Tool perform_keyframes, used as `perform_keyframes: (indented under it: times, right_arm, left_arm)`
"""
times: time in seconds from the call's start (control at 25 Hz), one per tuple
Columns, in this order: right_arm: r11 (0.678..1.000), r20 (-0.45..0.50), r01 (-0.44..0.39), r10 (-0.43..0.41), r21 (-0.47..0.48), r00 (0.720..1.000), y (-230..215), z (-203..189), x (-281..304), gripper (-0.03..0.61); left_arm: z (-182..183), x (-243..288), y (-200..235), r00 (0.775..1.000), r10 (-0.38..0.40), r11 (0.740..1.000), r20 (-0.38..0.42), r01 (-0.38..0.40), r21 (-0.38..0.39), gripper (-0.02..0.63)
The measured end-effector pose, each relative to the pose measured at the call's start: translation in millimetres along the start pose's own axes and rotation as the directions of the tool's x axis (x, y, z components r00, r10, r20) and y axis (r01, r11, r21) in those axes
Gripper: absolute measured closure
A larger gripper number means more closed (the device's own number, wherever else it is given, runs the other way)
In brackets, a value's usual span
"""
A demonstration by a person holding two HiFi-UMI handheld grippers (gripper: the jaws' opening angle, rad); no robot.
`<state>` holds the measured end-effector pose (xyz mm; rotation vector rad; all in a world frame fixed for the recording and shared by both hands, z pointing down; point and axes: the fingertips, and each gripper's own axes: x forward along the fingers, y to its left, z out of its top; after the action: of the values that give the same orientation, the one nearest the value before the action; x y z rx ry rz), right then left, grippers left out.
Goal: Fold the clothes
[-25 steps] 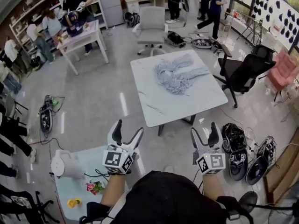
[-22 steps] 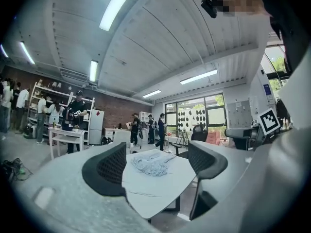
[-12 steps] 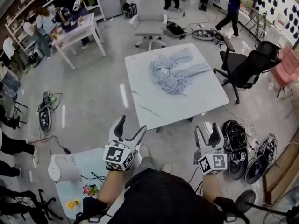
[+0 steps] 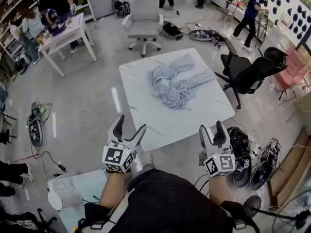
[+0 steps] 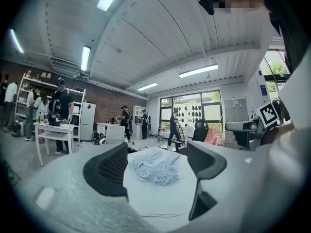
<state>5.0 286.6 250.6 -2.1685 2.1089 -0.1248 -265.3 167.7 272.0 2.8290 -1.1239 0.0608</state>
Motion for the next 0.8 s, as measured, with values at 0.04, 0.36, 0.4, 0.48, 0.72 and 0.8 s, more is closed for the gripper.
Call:
perform_keyframes:
  times: [0.04,0.36,0.4,0.48,0.72,0.8]
  right_arm:
    - [1.0,0.003,-0.002,0.002,-0.006,1.0,1.8,1.7,13.6,0.264]
    - [0.999,-0.008,-0.008,0.008,-0.033,1.0,26.2,-2.7,113.6,0.273]
    - [0.999,-0.012,-0.003,0.003,-0.036,1.0,29.7,-4.1,124.1,0.276]
    - [0.999,-0.019,0.012,-0.013,-0.039,1.0,33.7,-7.0,141.0,0.279]
    - [0.996,-0.064,0.08,-0.081,-0.031,0.995,28.0,-23.4,159.7,0.285]
    - [0.995,-0.08,0.09,-0.092,-0.031,0.993,26.5,-28.9,162.6,0.287]
  left_arm:
    - [1.5,8.6,8.3,1.0,-0.004,1.0,0.004,0.004,0.003,0.228]
    - [-5.9,67.9,70.1,0.998,-0.059,0.998,-0.029,0.059,0.006,0.242]
    - [-6.8,74.3,77.4,0.997,-0.07,0.997,-0.038,0.07,0.014,0.242]
    - [-6.6,86.1,91.0,0.995,-0.089,0.996,-0.047,0.09,0.022,0.242]
    - [-13.3,113.7,117.6,0.99,-0.131,0.991,-0.056,0.131,-0.002,0.242]
    - [-20.2,121.4,121.7,0.987,-0.142,0.99,-0.072,0.141,-0.012,0.242]
